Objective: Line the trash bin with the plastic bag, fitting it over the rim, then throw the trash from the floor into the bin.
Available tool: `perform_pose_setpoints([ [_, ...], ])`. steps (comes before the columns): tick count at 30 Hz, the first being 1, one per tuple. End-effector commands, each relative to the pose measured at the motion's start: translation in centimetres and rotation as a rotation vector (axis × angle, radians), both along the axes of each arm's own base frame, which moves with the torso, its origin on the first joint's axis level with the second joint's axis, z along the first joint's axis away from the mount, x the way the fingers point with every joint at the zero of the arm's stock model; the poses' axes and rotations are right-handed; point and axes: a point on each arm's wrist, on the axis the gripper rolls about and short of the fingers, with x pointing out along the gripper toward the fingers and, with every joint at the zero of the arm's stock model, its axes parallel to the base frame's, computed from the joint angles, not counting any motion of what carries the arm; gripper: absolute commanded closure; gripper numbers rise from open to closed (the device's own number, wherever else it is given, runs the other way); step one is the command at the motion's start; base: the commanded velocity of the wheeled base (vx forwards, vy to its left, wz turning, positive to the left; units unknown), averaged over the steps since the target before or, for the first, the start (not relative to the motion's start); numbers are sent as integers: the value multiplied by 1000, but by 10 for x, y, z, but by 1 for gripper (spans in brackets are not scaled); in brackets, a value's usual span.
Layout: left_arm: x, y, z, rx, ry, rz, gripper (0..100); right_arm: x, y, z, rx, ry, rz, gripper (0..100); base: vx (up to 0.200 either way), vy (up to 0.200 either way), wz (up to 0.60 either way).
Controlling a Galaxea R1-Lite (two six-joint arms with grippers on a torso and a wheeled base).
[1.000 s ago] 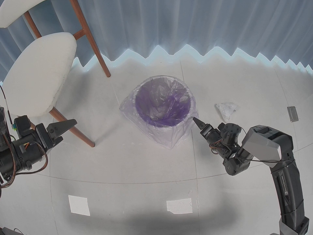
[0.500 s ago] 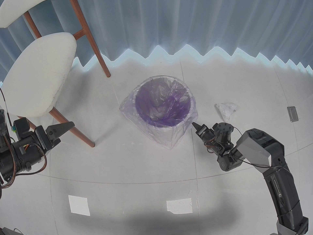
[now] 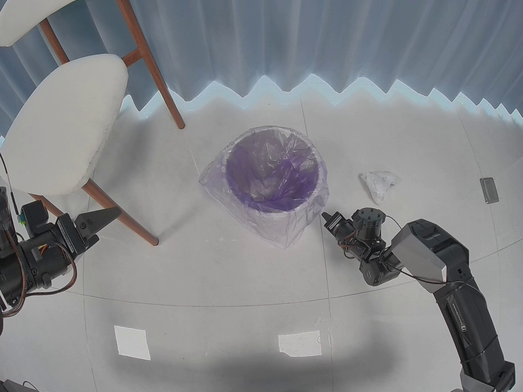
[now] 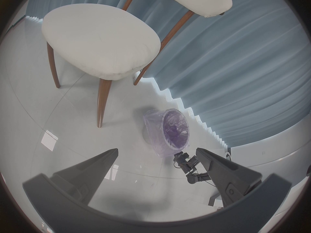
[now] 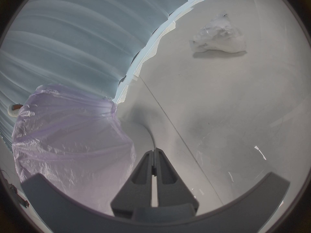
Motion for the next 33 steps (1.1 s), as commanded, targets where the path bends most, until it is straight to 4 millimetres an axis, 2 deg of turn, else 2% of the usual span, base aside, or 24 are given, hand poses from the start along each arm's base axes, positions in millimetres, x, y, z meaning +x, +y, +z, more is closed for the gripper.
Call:
perform_pose_setpoints([
  [1,-3,0,-1,0,0,0,0,2,0,-6,-3,10,-1,100,0,0,0],
  [4,-4,0,1,-2,-10,-4,0,0,-1,-3,-7,21,-13,100,0,0,0],
  [7,-1,-3,3,16,-21,-31,0,-12,-9,21,-19,29,-92,100,0,0,0],
  [8,-1,-3,3,16,-21,-31,0,-12,-9,21,-19,29,-92,100,0,0,0],
  [9,8,-7,1,38,-2,-53,0,-28,-20,42,-22,48,-120,100,0,0,0],
  [14,56,-18,-34,129,135,-92,0,-93,-49,98,-11,53,-125,100,0,0,0],
  [16,76,-23,-49,143,184,-106,0,-122,-60,114,-6,37,-123,100,0,0,0],
  [17,81,-24,-54,143,195,-109,0,-129,-63,118,-5,34,-123,100,0,0,0],
  [19,107,-32,-77,121,233,-116,0,-164,-73,136,3,14,-112,100,0,0,0],
  [21,122,-37,-94,87,247,-107,0,-182,-77,146,7,2,-114,100,0,0,0],
  [23,146,-47,-118,-5,219,-82,0,-208,-82,164,15,-26,-111,100,0,0,0],
  [24,155,-51,-125,-56,193,-71,0,-216,-84,172,21,-40,-109,100,0,0,0],
  [25,155,-51,-125,-56,193,-71,0,-216,-84,172,21,-40,-109,100,0,0,0],
  [26,172,-56,-140,-149,152,-53,0,-229,-85,183,29,-64,-105,100,0,0,0],
  [28,180,-58,-146,-177,131,-49,0,-232,-86,187,33,-77,-105,100,0,0,0],
  [29,195,-63,-161,-203,102,-51,0,-237,-87,193,38,-95,-104,100,0,0,0],
  [33,219,-75,-176,-223,74,-60,0,-243,-90,197,42,-104,-115,100,0,0,0],
])
